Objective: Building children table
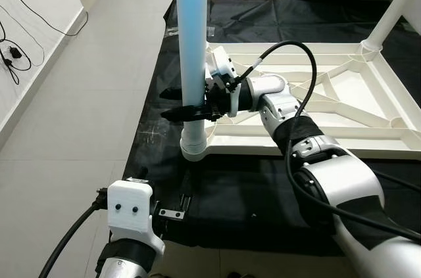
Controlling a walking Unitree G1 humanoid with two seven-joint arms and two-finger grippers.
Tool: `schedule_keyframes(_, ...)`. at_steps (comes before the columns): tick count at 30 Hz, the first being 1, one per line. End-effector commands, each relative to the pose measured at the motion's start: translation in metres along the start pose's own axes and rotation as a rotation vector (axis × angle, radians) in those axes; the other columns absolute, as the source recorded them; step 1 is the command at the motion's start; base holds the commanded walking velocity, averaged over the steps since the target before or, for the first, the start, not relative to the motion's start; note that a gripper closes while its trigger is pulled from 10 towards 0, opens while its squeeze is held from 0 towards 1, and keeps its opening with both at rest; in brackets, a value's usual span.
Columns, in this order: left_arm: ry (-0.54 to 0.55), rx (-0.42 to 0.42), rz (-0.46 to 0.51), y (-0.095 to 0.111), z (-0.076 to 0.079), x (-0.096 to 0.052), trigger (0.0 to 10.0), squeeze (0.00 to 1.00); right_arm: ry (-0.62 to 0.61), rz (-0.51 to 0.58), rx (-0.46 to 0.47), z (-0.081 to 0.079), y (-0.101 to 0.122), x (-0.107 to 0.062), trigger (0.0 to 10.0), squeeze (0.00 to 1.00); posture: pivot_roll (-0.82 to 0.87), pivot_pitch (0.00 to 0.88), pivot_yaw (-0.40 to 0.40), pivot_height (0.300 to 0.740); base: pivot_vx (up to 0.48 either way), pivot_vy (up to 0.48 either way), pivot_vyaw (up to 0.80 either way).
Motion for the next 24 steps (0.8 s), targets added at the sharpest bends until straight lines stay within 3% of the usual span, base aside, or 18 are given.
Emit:
schedule_keyframes(1, 0.015, 0.006, -0.009, -0.002, -0.001, -0.001, 10.0, 0.00, 0.011, -0.115, 0.068, -0.010, -0.028, 0.008, 10.0, 0.00, 0.16, 0.235, -0.054, 0.740, 0.000, 0.000, 0.00)
schedule_keyframes(7, 0.015, 0.006, -0.007, -0.002, 0.000, -0.001, 10.0, 0.00, -0.062, -0.132, 0.085, -0.004, -0.031, 0.013, 10.0, 0.00, 0.16, 0.231, -0.058, 0.740, 0.000, 0.000, 0.00)
schedule_keyframes(12, 0.024, 0.011, -0.002, -0.001, -0.002, -0.001, 10.0, 0.00, -0.237, -0.177, 0.160, 0.008, -0.042, 0.017, 10.0, 0.00, 0.16, 0.228, -0.058, 0.740, 0.000, 0.000, 0.00)
schedule_keyframes(17, 0.029, 0.012, -0.001, -0.002, -0.004, 0.001, 10.0, 0.00, -0.362, -0.174, 0.232, 0.015, -0.050, 0.010, 10.0, 0.00, 0.15, 0.227, -0.058, 0.740, 0.000, 0.000, 0.00)
schedule_keyframes(24, 0.029, 0.014, -0.002, -0.003, -0.005, 0.002, 10.0, 0.00, -0.506, -0.198, 0.256, 0.020, -0.065, -0.007, 10.0, 0.00, 0.15, 0.226, -0.050, 0.740, 0.000, 0.000, 0.00)
Point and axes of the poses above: a point about 5 cm out from each wrist's last joint towards the gripper, its own x axis pointing out of the wrist towards the gripper, its own y axis along the axis of the wrist's last joint, z = x × y, the point moved 4 cm from there along x, pointing out of the wrist towards the gripper, and after that the axes turned 4 degrees about -x, right-handed, at the moved point
